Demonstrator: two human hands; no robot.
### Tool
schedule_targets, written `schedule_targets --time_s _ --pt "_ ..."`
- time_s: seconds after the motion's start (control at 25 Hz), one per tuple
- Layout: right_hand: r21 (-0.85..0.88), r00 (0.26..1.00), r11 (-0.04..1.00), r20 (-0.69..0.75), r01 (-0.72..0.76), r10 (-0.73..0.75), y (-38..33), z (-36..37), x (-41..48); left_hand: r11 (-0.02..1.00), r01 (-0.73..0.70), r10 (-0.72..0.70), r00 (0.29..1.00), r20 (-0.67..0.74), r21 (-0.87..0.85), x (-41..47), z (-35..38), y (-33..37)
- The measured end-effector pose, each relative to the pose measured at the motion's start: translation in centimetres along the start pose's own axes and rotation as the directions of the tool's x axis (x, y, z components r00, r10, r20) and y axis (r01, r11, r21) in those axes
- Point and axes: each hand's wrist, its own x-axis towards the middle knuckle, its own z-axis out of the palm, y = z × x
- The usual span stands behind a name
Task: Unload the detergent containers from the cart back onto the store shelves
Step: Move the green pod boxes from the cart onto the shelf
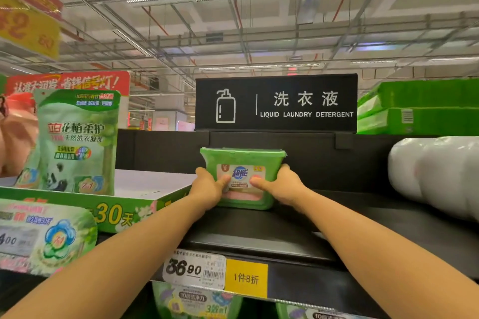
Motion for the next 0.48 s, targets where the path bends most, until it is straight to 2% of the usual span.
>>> schedule_targets --time_s 0.48 --pt "0.130 0.998 0.989 0.027 -0.068 0.065 0.7 -1.0 -0.9 0.998 -0.056 0.056 0.998 0.005 0.000 -0.1 -0.3 -0.7"
